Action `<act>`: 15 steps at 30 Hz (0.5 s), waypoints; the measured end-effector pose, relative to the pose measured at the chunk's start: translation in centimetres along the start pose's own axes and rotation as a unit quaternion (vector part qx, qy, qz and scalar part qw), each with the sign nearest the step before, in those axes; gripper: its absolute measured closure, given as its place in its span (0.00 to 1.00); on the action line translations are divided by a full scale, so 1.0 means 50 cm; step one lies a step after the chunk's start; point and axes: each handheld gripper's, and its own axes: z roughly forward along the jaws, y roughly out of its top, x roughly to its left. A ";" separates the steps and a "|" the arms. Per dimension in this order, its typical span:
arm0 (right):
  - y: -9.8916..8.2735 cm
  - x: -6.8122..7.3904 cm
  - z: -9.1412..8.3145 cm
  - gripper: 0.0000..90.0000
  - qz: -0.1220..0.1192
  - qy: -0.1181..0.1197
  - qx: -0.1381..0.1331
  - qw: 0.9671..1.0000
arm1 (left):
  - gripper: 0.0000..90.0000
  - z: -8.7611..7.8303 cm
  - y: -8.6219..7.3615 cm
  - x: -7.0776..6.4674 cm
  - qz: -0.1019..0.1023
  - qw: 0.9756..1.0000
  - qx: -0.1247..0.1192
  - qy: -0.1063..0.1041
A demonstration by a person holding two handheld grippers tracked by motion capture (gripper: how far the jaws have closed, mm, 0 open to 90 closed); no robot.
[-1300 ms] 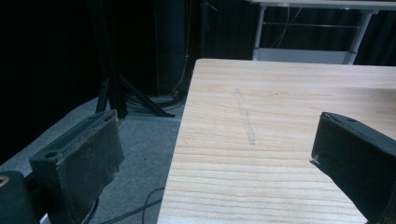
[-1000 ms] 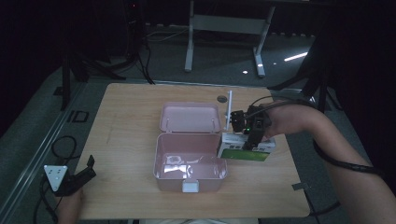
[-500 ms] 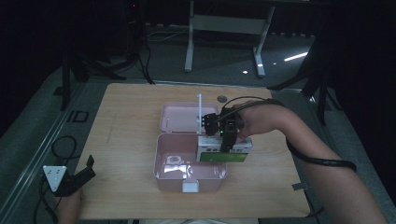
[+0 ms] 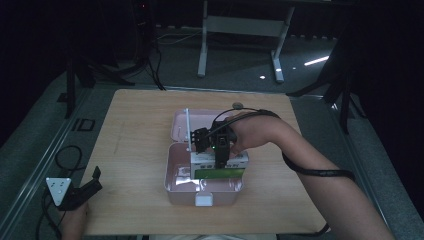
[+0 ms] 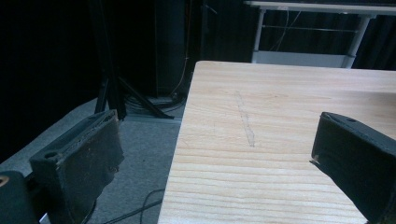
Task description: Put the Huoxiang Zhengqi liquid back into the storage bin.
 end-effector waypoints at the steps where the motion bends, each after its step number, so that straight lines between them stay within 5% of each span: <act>1: 0.004 0.000 0.002 0.69 0.000 0.001 -0.001 1.000 | 0.02 0.000 0.000 0.000 0.000 1.000 0.000 0.000; 15: 0.033 -0.018 0.093 0.69 0.006 0.019 0.011 1.000 | 0.02 0.000 0.000 0.000 0.001 1.000 0.000 -0.001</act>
